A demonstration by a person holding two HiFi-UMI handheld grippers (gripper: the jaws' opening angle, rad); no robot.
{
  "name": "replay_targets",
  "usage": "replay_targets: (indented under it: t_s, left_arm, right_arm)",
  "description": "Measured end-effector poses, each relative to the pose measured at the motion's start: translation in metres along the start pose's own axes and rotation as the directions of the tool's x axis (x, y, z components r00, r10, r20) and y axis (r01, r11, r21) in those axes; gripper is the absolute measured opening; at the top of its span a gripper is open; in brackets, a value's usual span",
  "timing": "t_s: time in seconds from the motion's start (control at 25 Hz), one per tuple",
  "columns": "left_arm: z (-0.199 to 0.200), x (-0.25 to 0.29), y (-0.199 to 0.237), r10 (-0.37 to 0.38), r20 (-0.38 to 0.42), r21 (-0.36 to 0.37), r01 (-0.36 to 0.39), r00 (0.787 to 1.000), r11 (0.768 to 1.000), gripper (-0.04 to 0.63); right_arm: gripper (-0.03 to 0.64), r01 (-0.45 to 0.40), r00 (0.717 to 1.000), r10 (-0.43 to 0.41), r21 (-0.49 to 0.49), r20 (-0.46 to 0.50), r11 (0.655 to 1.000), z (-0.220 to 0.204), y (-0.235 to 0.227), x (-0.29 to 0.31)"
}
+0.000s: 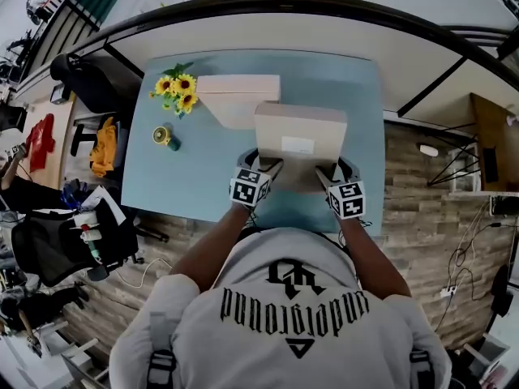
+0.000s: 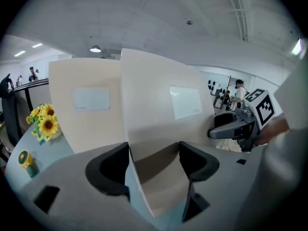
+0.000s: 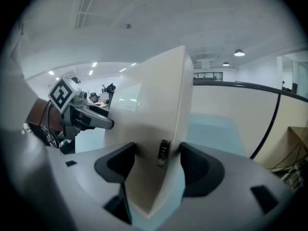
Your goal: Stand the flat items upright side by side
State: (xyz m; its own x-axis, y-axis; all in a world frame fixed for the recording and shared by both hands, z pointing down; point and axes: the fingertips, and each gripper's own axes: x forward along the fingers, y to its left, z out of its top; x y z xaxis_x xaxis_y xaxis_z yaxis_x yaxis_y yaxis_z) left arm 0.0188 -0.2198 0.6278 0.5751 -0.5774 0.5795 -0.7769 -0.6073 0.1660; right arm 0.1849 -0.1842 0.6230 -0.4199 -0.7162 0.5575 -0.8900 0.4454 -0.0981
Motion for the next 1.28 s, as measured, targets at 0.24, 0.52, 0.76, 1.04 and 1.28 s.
replay_targets:
  t_s: [0.24, 0.52, 0.76, 1.04, 1.28]
  left_arm:
    - [0.006, -0.036, 0.049, 0.051, 0.053, 0.017, -0.052, 0.997, 0.999, 0.331]
    - [0.016, -0.063, 0.102, 0.115, 0.125, 0.066, -0.124, 0.986, 0.99, 0.328]
    - [0.021, -0.069, 0.14, 0.147, 0.147, 0.118, -0.165, 0.978, 0.979, 0.327]
    - [0.019, -0.061, 0.174, 0.158, 0.151, 0.146, -0.181, 0.976, 0.973, 0.324]
    - [0.005, -0.048, 0.192, 0.154, 0.139, 0.139, -0.173, 0.978, 0.975, 0.318]
  right_arm:
    - [0.296, 0.007, 0.999, -0.003, -0.087, 0.045, 0.996, 0.034, 0.042, 0.027]
    - [0.293, 0.039, 0.995, -0.022, -0.182, 0.098, 0.983, 0.072, 0.079, 0.062]
    - [0.287, 0.08, 0.991, -0.056, -0.211, 0.118, 0.974, 0.091, 0.1, 0.092]
    - [0.281, 0.111, 0.99, -0.089, -0.221, 0.11, 0.969, 0.095, 0.107, 0.126]
    - [0.278, 0.136, 0.989, -0.118, -0.238, 0.088, 0.962, 0.09, 0.108, 0.146]
